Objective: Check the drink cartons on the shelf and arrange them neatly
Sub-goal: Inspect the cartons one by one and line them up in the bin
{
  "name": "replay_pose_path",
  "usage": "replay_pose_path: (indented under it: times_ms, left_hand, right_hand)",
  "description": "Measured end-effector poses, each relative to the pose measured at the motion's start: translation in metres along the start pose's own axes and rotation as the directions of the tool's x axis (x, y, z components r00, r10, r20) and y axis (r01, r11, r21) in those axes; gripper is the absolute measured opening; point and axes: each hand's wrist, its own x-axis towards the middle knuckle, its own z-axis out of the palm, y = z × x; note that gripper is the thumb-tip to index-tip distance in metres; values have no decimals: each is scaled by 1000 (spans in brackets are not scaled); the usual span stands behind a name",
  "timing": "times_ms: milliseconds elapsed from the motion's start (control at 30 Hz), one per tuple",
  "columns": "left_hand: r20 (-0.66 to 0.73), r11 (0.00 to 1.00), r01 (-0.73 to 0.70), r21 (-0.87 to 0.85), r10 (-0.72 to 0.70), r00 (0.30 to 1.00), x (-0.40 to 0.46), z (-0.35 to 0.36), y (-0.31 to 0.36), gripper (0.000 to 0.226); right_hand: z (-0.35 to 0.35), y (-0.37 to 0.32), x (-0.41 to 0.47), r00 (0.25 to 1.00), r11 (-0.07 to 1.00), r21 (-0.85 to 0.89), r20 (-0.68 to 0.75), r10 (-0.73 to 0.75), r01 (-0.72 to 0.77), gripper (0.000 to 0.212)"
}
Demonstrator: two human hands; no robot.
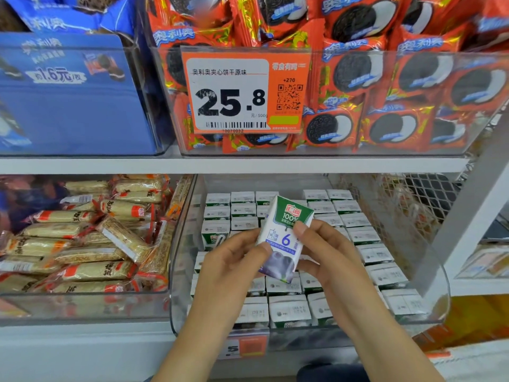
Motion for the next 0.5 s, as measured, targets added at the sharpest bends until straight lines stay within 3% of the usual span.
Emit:
replay_pose_path:
  times_ms: [167,333,500]
  left_hand:
    - [122,996,-47,82,37,992,2,-5,-3,30]
    - [73,977,-91,195,78,994,2,-6,-7,43]
    - [107,976,-108,190,89,990,3,-7,-10,42]
  right_hand:
    - [-5,-2,-1,988,988,-68,71,-137,142,37]
    - [-7,-2,-1,963,956,-167,165,-213,240,41]
    - [-5,-1,-1,961,940,-217,139,-238,264,39]
